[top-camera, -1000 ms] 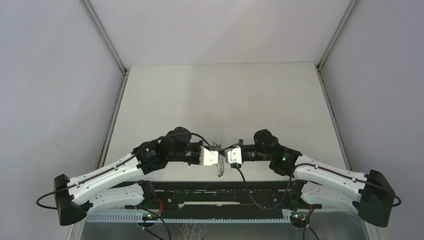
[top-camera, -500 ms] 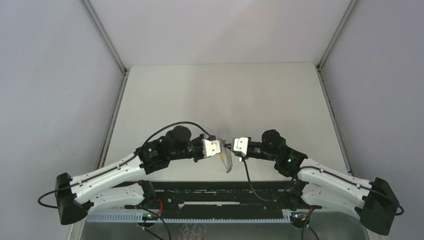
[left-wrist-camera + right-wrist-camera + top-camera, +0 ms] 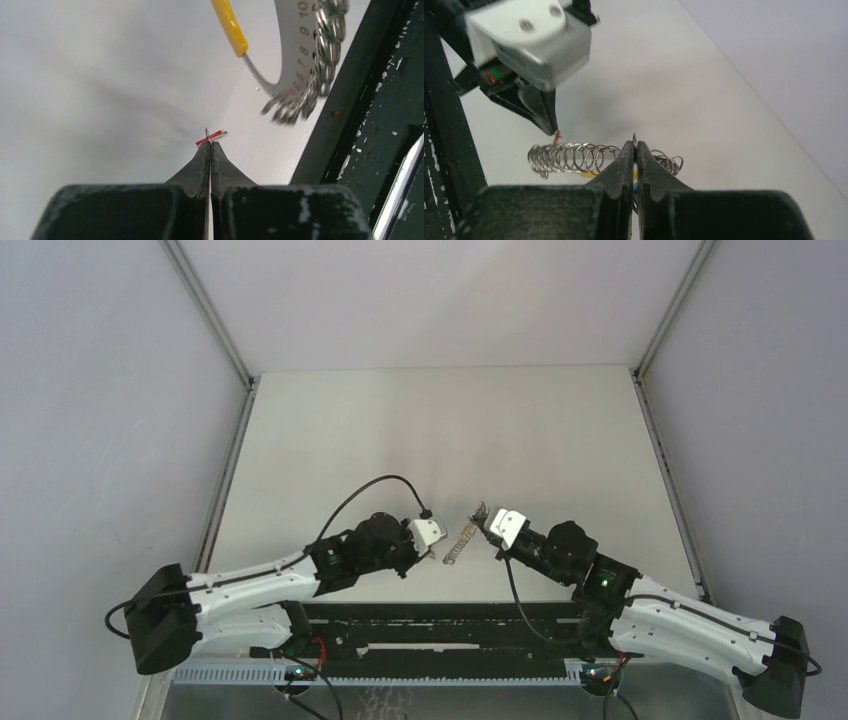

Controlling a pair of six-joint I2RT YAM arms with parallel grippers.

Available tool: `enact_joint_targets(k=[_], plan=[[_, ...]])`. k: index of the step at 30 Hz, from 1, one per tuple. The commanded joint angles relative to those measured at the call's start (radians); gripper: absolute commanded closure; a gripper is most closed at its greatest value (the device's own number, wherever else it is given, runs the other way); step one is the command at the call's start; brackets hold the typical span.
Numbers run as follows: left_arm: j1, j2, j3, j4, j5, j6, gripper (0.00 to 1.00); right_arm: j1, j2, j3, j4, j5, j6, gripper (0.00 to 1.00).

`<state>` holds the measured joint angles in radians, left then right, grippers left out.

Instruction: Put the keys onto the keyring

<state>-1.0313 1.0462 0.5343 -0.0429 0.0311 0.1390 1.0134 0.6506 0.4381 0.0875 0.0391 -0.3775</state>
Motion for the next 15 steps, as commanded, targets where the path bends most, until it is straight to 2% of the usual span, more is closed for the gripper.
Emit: enact_joint_targets(k=[1,12,15], plan=[[-0.004,0.111,-0.011,0.135,-0.018,-0.124,1.00,0.050,-0.048,0.016,0.003,0.162,0.026,1.00],[-0.004,0.409,0.121,0.205,-0.047,-0.148,1.00,0.110,-0.142,0.022,-0.055,0.419,0.045,1.00],[-0.004,0.449,0.145,0.237,-0.075,-0.146,1.00,0.121,-0.152,0.022,-0.060,0.480,0.049,1.00]])
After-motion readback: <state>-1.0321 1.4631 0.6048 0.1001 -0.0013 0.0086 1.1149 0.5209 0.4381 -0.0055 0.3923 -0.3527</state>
